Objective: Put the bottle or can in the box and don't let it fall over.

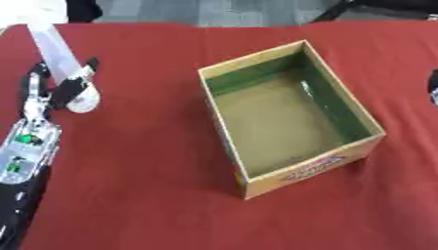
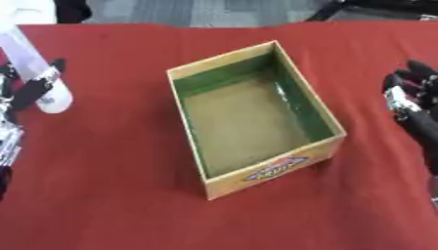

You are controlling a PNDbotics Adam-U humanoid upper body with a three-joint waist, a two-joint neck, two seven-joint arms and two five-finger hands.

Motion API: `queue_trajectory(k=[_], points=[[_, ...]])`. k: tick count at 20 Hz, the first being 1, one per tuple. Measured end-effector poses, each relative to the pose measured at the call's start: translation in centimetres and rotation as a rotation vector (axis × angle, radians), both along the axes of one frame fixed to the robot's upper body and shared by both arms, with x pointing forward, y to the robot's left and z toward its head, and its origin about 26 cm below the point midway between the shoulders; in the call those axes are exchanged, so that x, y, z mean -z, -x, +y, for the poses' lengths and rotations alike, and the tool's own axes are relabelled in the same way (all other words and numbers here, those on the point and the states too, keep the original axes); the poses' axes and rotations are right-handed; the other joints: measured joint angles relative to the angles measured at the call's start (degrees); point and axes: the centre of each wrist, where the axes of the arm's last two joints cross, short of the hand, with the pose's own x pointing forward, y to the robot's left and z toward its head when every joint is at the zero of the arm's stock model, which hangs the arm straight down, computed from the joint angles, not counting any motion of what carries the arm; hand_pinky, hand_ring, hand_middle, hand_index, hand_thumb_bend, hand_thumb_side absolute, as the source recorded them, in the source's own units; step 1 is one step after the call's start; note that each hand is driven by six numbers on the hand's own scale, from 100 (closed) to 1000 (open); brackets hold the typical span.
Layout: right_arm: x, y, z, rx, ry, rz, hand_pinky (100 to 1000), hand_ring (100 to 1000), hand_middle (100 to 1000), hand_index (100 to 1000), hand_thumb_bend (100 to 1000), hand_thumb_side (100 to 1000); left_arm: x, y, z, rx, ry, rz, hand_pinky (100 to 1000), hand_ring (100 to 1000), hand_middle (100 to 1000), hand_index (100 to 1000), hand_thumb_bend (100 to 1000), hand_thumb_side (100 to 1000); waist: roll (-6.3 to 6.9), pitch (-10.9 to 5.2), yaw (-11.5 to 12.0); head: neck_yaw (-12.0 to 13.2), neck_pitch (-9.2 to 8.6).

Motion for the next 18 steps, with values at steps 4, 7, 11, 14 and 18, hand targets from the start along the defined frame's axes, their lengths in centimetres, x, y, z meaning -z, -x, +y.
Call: queue_trajectory(k=[4, 7, 11, 14, 18], points=[[-0.1, -0.1, 0.1, -0.001, 0.000, -0.004, 914, 901, 847, 932, 165, 450, 0.4, -0.1, -0.1, 0.004, 0.027, 0.008, 739, 884, 714, 727, 291, 238, 0.01, 0.00, -0.1, 0.0, -0.01], [-0.2, -0.1, 0.1, -0.001, 0.000, -0.005, 914, 901, 847, 932, 164, 451, 0.7, -0.1, -0.1, 0.000, 0.042, 0.015, 717, 854, 668, 677, 193, 217, 0.06, 0.00, -0.2, 0.0, -0.02], [-0.2, -0.1, 0.1, -0.001, 0.000, -0.004, 915, 901, 846, 932, 162, 454, 0.9, -0.2, -0.1, -0.010, 0.065, 0.012, 670, 786, 562, 569, 100, 216, 0.11, 0.00, -0.2, 0.0, -0.02], [-0.2, -0.1, 0.1, -0.002, 0.000, -0.003, 915, 901, 846, 931, 161, 454, 1.0, -0.3, 0.0, -0.029, 0.071, -0.003, 640, 739, 490, 486, 100, 254, 0.13, 0.00, -0.3, 0.0, -0.02], [-0.2, -0.1, 0.1, -0.003, 0.002, -0.001, 916, 901, 845, 931, 159, 457, 1.1, -0.3, 0.1, -0.067, 0.074, -0.030, 631, 704, 395, 385, 100, 312, 0.11, 0.00, -0.3, -0.2, -0.02]])
